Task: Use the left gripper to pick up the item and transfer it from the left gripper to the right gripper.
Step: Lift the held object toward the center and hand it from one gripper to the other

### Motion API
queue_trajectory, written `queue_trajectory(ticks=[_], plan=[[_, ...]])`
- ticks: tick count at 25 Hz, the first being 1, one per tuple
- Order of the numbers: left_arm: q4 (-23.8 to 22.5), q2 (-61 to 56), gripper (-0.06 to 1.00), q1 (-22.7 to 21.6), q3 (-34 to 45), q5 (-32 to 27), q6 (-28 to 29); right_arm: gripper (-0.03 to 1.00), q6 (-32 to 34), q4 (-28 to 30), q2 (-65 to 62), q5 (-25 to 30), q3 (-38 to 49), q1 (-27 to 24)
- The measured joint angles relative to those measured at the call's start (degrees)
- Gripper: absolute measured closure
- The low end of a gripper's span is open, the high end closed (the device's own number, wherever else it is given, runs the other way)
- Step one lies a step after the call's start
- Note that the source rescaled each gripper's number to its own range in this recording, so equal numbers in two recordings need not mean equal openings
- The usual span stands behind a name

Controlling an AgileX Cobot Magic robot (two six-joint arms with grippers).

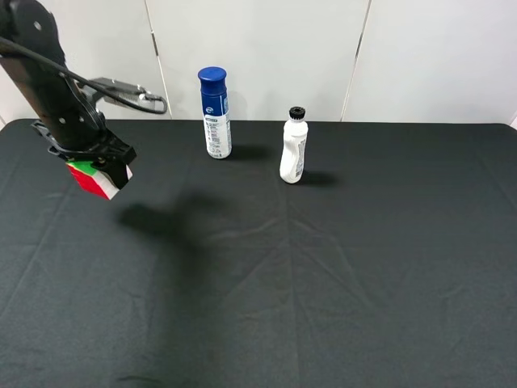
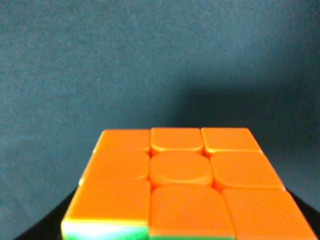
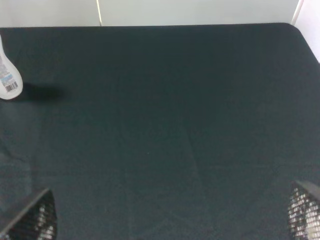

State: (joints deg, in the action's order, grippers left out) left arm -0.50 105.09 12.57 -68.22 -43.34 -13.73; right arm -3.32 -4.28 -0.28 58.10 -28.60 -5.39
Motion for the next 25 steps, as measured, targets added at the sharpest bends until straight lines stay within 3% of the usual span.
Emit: queue_trajectory(ticks=[6, 16, 25], plan=[[5.3, -4.7, 0.93, 0.0, 0.0, -2.9, 0.0, -0.03, 0.0, 0.0, 0.0, 0.0, 0.0, 0.0], [24.7, -8.6, 0.93, 0.0, 0.0, -5.8, -1.2, -0.03, 0.0, 0.0, 0.0, 0.0, 0.0, 0.0], [42.0, -8.6, 0.93, 0.4, 0.0, -5.8, -11.9, -0.03, 0.0, 0.0, 0.0, 0.0, 0.0, 0.0]])
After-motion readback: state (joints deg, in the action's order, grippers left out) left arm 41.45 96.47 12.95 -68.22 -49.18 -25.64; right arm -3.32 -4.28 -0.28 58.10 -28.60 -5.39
